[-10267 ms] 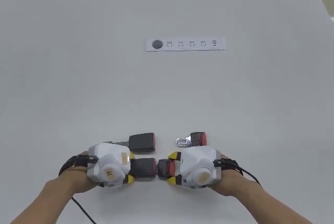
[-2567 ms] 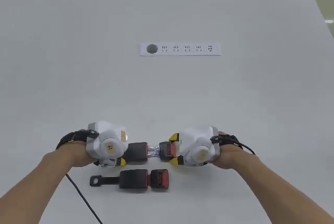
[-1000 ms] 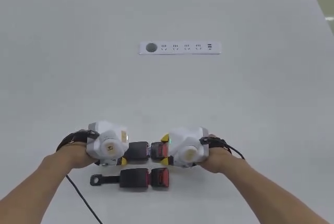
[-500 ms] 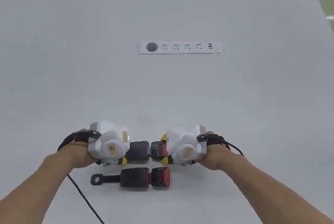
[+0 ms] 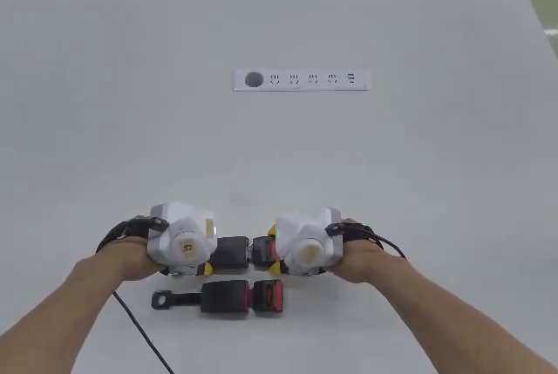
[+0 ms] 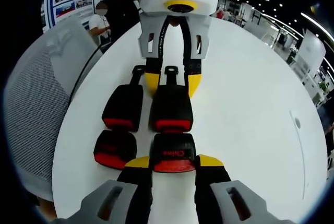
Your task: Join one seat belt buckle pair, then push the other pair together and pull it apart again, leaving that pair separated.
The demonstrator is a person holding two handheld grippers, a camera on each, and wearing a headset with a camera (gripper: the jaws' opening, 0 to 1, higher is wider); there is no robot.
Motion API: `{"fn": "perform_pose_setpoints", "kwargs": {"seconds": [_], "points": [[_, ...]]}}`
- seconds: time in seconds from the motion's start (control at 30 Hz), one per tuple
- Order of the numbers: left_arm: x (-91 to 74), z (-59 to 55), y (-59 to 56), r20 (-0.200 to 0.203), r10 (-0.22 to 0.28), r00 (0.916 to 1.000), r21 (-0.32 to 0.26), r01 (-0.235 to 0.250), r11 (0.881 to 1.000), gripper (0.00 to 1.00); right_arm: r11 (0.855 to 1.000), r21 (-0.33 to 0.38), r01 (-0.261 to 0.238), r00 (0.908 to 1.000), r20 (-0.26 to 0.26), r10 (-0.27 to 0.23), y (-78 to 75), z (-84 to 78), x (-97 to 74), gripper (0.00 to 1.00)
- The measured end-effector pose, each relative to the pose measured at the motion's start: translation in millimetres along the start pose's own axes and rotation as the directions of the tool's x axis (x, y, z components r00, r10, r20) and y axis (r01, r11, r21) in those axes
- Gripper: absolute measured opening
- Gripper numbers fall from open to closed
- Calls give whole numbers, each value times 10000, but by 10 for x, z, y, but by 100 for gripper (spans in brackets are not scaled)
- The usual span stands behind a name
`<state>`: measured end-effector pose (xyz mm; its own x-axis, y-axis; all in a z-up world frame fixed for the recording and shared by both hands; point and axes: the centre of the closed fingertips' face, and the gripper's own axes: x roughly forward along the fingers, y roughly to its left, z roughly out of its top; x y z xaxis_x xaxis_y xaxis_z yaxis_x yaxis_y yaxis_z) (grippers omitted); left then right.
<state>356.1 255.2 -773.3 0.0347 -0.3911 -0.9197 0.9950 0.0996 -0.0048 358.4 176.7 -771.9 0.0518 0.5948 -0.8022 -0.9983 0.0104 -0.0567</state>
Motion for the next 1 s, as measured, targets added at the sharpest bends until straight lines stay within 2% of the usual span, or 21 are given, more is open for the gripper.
{"fn": "perform_pose_setpoints", "kwargs": {"seconds": [0.13, 0.43, 0.6, 0.7, 1.0], "points": [[15, -20, 9, -25, 17, 10000, -46, -17, 10000, 28, 9999, 92, 47, 10000, 19, -47, -3, 6, -4, 25], [10, -29, 4, -95, -77, 9999, -62, 77, 10000, 29, 9998, -212, 15, 10000, 16, -15, -7, 9, -22, 27], [22, -41, 12, -138, -199, 9997, 6, 199, 9998, 29, 9991, -415, -73, 9995, -321, 60, -38, -110, -106, 27], [-2, 1, 10, -184, -205, 9996, -21, 205, 9998, 30, 9998, -178, -54, 9999, -90, 53, -25, -139, -143, 27], [26, -39, 24, -225, -128, 9997, -203, 123, 9997, 30, 9996, -279, 42, 9999, -135, -46, -29, -146, -151, 28]]}}
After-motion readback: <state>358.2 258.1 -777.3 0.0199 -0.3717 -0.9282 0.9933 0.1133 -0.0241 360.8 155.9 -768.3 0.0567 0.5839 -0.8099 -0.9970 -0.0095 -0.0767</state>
